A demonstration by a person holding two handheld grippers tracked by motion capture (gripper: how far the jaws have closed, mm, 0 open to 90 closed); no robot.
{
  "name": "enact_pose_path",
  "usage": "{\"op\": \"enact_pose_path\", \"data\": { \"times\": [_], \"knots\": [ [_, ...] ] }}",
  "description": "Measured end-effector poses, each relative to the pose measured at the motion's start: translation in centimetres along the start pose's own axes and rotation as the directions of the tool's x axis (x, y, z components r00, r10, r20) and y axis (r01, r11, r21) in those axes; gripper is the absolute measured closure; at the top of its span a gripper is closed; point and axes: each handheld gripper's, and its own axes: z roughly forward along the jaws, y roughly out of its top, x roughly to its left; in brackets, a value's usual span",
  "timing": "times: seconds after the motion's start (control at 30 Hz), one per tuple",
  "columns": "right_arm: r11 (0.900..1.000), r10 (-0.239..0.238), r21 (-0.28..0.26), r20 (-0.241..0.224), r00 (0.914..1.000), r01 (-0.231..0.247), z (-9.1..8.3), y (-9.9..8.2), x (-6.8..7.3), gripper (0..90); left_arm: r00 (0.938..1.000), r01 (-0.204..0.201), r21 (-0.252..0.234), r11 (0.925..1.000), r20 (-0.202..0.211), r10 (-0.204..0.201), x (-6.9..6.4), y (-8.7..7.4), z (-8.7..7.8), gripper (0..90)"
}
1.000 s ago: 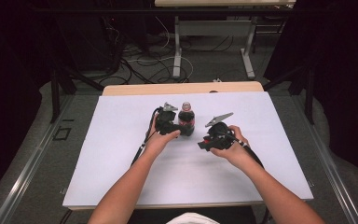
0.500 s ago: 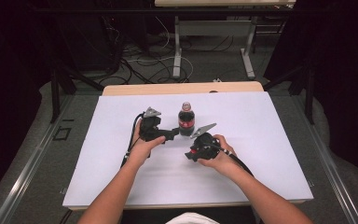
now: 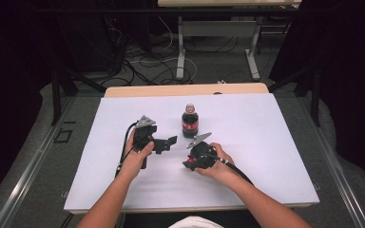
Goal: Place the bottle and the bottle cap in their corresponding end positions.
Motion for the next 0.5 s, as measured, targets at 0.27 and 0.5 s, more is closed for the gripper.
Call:
{"op": "enact_pose_path", "data": {
  "times": [0.27, 0.5],
  "knots": [
    [0.9987, -0.026, -0.044, -0.003, 0.9996, 0.026, -0.7, 0.2, -0.2, 43.0, 0.9996, 0.001, 0.005, 1.0, -0.028, -0.001, 0.8, -0.9, -1.1, 0.7],
    [0.9821, 0.041, -0.185, 0.036, 0.9985, -0.033, -4.8, -0.3, -1.7, 33.8, 0.9967, 0.011, 0.008, 0.9999, -0.081, -0.01, 1.5, -1.9, -2.6, 0.7]
  ]
}}
